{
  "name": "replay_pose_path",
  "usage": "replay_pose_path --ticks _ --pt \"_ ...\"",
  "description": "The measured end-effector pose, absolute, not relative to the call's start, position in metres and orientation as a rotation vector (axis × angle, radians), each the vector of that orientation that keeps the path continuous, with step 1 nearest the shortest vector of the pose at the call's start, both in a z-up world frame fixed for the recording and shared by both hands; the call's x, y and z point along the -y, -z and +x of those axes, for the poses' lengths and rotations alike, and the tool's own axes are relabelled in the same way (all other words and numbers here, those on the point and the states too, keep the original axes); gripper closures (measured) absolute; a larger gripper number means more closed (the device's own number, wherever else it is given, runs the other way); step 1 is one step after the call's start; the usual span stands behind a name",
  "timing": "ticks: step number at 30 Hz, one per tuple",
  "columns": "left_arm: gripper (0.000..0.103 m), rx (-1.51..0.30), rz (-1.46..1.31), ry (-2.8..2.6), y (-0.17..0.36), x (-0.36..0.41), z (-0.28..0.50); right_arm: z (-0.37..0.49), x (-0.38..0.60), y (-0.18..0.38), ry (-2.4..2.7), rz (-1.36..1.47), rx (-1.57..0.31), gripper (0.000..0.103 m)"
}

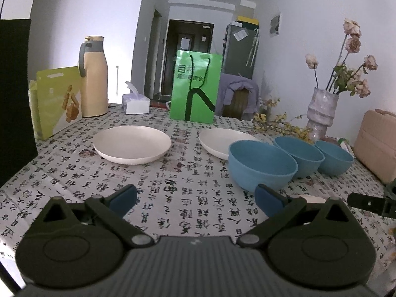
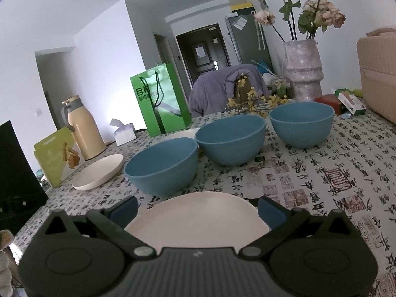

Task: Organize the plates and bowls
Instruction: 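Pull both grippers back from the placed plate toward the thermos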

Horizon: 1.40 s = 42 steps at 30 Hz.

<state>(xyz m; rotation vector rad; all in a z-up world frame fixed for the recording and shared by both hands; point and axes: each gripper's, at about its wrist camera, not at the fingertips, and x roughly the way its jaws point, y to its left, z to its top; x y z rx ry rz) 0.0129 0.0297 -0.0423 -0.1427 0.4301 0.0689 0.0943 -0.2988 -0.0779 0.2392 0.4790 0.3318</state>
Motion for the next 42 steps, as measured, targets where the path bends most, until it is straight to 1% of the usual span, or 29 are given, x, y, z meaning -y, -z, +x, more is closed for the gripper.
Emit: replay_pose_path --ticks 17,42 --pt "0.0 -0.416 -0.159 -0.105 0.036 -0.071 0.022 0.113 0.265 0.054 -0.366 0.245 -0.432 0.0" --pt "0.0 -0.401 -0.184 -0.141 0.037 -0.13 0.045 0.15 0.219 0.038 -0.396 0.244 -0.418 0.0"
